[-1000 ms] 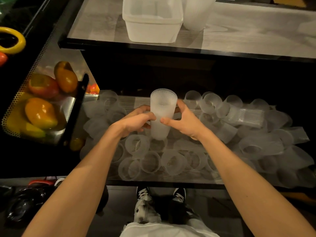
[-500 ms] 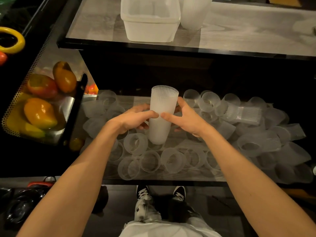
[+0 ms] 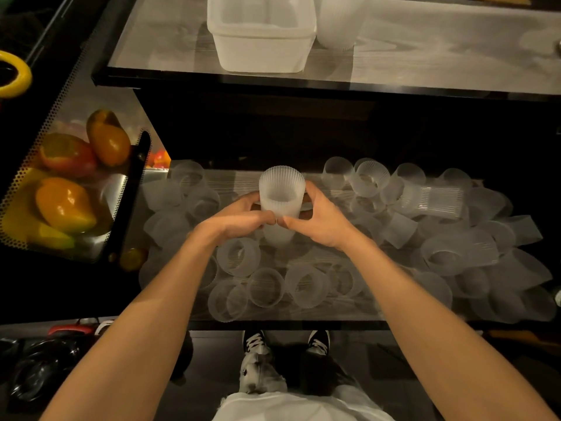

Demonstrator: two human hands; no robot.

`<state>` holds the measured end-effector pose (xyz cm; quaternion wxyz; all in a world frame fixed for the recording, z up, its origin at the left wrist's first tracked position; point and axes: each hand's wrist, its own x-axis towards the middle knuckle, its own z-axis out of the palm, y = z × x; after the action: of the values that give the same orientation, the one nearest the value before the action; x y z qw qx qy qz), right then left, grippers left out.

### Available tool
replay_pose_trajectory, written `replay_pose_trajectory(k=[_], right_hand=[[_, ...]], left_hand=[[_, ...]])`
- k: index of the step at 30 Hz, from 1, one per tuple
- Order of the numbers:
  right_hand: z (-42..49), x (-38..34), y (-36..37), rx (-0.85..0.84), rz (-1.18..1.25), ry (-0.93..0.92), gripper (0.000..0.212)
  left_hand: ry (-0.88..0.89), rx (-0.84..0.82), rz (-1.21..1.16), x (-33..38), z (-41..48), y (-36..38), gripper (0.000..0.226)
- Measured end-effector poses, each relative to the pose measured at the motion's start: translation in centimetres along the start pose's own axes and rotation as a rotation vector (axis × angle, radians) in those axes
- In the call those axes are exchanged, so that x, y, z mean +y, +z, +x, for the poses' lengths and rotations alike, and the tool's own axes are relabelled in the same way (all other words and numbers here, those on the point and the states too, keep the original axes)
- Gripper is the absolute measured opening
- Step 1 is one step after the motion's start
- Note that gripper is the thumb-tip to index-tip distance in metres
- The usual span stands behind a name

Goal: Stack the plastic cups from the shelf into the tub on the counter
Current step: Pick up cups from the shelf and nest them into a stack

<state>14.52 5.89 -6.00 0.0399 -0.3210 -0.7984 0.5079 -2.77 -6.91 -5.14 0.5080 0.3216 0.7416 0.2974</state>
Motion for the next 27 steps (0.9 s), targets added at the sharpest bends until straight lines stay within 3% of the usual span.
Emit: replay_pose_trajectory(k=[8, 18, 22, 27], right_hand=[[0.4, 1.1, 0.1, -0.031, -0.021, 0.047, 0.085], [0.6, 0.5, -0.9, 0.022, 0.122, 0.037, 0.081], [0.3, -1.2, -2.9, 0.052, 0.124, 0.014, 0.067], [-0.2, -4.2, -5.7, 0.104, 0.082, -0.057, 0.066]], left_hand=[[0.014, 0.035, 0.029, -0.6, 1.4, 0.8, 0.084], [0.12, 0.09, 0.024, 0.5, 1.0, 0.9, 0.064], [0.158, 0.124, 0.055, 2.4, 0.2, 0.0, 0.071], [0.28, 0.163, 0.076, 6.1, -0.4, -1.0, 0.065]])
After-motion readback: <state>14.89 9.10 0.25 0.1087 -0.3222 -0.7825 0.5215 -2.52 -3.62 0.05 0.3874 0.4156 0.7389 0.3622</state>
